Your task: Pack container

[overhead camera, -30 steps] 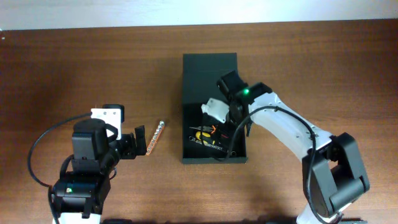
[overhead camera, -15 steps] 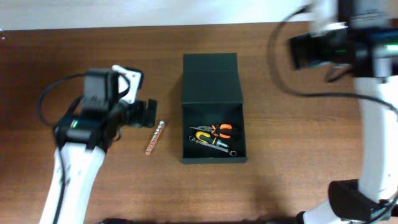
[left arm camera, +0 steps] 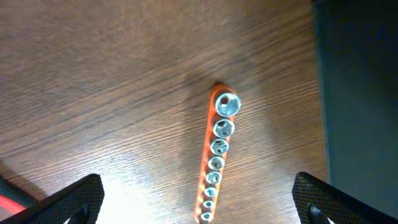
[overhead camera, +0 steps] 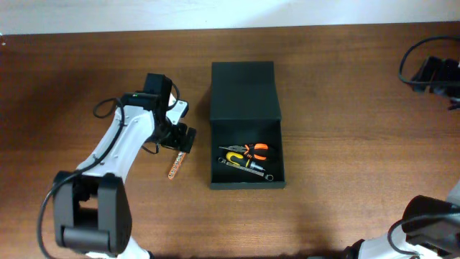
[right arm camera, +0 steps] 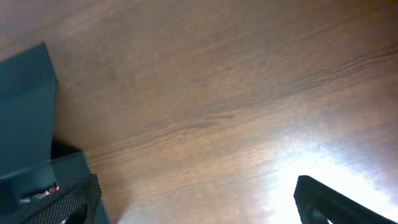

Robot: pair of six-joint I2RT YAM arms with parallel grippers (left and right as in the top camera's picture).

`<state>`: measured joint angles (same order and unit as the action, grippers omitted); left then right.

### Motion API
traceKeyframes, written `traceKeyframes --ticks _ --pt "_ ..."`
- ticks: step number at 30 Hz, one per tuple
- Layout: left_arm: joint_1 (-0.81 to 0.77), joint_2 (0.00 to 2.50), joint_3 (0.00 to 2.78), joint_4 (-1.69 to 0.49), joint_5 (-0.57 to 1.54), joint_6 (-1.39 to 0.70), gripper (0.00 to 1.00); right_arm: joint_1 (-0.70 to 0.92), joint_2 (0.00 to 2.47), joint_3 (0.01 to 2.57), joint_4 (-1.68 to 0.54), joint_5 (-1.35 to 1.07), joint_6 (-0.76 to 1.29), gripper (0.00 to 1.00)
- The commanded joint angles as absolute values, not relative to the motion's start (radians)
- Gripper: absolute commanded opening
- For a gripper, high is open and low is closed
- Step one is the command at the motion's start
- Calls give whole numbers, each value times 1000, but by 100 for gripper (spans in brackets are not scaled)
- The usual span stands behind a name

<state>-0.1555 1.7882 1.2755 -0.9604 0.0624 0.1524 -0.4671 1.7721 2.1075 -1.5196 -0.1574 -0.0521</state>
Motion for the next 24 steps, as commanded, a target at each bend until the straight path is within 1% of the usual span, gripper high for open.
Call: traceKeyframes --ticks 1,7,15,24 --pt "-182 1850 1274 -950 -14 183 99 -471 1776 2016 -1484 -177 -43 99" --pt "-196 1866 1212 -894 -23 182 99 -471 1776 1934 -1445 -176 -43 99" --pt "-197 1866 1069 -799 -23 181 99 -471 1776 1934 -1442 -176 -43 99" --pt "-196 1866 1048 -755 -2 177 99 -471 1776 1934 -1444 -177 -43 99"
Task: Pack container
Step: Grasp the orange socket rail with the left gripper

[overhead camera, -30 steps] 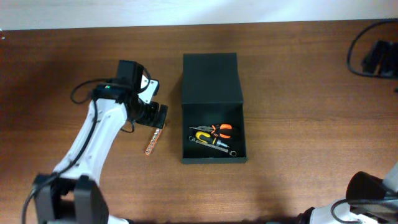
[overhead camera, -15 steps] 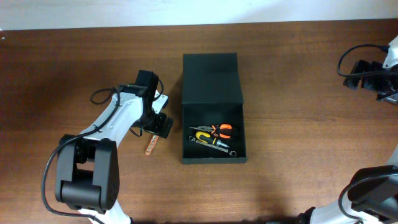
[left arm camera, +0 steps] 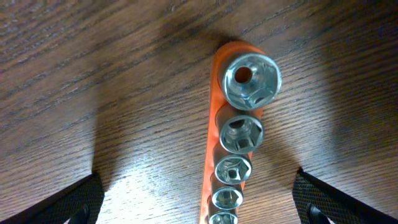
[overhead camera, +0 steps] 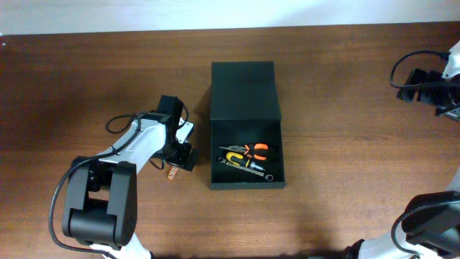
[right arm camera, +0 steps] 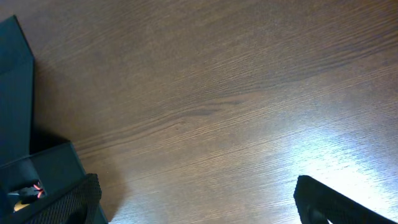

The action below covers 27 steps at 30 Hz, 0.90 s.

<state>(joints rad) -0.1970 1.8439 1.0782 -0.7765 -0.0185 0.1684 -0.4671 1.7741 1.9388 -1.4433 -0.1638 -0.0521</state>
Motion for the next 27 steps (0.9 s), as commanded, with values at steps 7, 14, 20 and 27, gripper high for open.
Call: traceKeyframes --ticks 7,14,20,27 --pt "-197 1866 1048 -736 41 174 80 -471 1776 1934 -1445 -177 -43 99" --pt "-196 1866 1048 -736 41 174 52 -471 1776 1934 -1447 -177 -43 99" --pt "-196 1866 1048 -737 41 174 41 -471 1776 1934 -1450 -177 -43 99" --pt "-196 1866 1048 -737 41 174 19 -471 1776 1934 -1451 -177 -43 99"
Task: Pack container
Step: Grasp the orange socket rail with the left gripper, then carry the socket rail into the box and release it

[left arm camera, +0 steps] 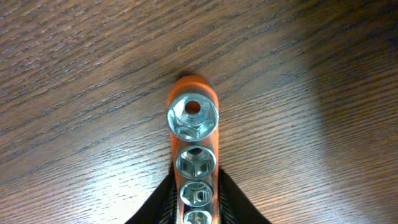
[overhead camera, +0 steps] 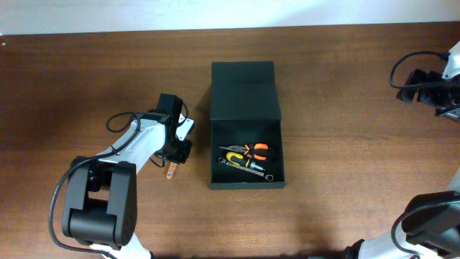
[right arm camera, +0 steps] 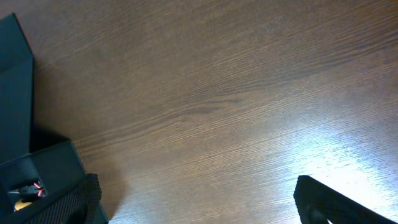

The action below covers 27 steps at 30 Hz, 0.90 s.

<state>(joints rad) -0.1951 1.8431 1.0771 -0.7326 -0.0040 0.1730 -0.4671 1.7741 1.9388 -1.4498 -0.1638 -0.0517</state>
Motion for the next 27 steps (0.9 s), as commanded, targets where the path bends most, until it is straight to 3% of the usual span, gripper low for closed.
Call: traceKeyframes --ticks 1,7,19,27 --pt "-196 1866 1048 -737 41 174 16 -471 1776 1934 -1451 -177 -43 99" --pt "-196 1866 1048 -733 41 174 2 -471 1776 1934 -1450 -177 -43 99" --pt "-214 1729 1250 -912 136 175 2 -471 1776 1934 -1453 -177 -44 99" --pt "-407 1563 1547 -1007 56 338 2 -471 1776 1934 -1455 -177 -43 99"
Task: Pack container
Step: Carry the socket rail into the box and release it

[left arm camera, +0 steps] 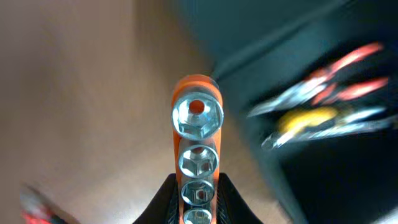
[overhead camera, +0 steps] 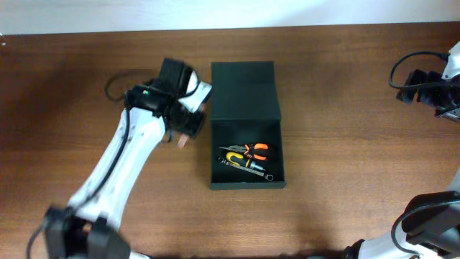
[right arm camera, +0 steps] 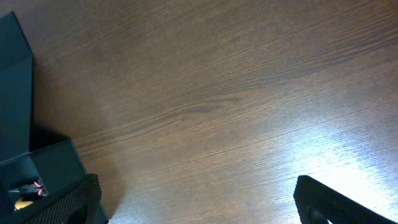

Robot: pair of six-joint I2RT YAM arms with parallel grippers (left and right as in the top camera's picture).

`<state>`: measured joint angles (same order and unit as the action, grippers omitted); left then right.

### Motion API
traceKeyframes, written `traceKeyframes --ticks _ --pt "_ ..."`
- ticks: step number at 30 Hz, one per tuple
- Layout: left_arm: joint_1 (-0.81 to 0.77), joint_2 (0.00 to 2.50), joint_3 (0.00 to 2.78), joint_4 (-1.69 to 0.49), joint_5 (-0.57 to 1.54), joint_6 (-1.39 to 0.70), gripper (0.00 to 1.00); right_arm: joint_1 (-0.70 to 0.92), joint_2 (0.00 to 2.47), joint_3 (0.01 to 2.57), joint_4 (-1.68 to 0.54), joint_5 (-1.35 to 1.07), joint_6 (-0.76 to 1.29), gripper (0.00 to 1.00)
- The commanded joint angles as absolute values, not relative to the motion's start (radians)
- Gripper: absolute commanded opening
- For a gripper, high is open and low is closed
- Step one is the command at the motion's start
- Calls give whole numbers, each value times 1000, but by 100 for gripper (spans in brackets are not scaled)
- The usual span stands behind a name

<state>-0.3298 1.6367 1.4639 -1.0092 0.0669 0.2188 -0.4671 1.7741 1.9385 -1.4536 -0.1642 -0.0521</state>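
An orange socket rail (left arm camera: pixel 197 124) with several chrome sockets is held above the table, my left gripper (left arm camera: pixel 198 199) shut on it. From overhead, the left gripper (overhead camera: pixel 188 128) hangs just left of the open black box (overhead camera: pixel 213 155), near its hinge line. The rail's end (overhead camera: pixel 184 141) pokes out below it. Inside the box lie orange-handled pliers (overhead camera: pixel 254 150), a yellow-handled tool and a wrench (overhead camera: pixel 250 168). The left wrist view is blurred. My right gripper (right arm camera: pixel 196 205) is open over bare wood at the far right of the table.
The box's lid (overhead camera: pixel 244 90) lies flat behind the box. The box's corner (right arm camera: pixel 37 180) shows at the left in the right wrist view. A black cable loops by the right arm (overhead camera: pixel 430 78) at the table's right edge.
The left gripper has risen off the table with the socket rail and now sits farther back and right, next to the box's left wall. The right arm is unchanged.
The left gripper was open high above the rail lying left of the box. Then it stood low, its fingers on either side of the rail. Then it was shut on the rail on the table, and now holds it in the air beside the box.
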Motion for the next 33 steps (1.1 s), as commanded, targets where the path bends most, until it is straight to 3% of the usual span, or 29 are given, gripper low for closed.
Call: traceKeyframes --ticks 1,7,10,33 --pt "-433 1559 1560 -1003 56 381 2 -471 1776 1934 -1454 -177 -43 99" --pt "-596 1602 1569 -1007 65 764 2 -471 1776 1934 -1456 -177 -43 99" --pt "-627 1650 1569 -1003 88 830 2 -471 1776 1934 -1457 -177 -44 99" --pt "-634 2067 1569 -977 161 843 3 -471 1776 1934 -1457 -177 -44 99"
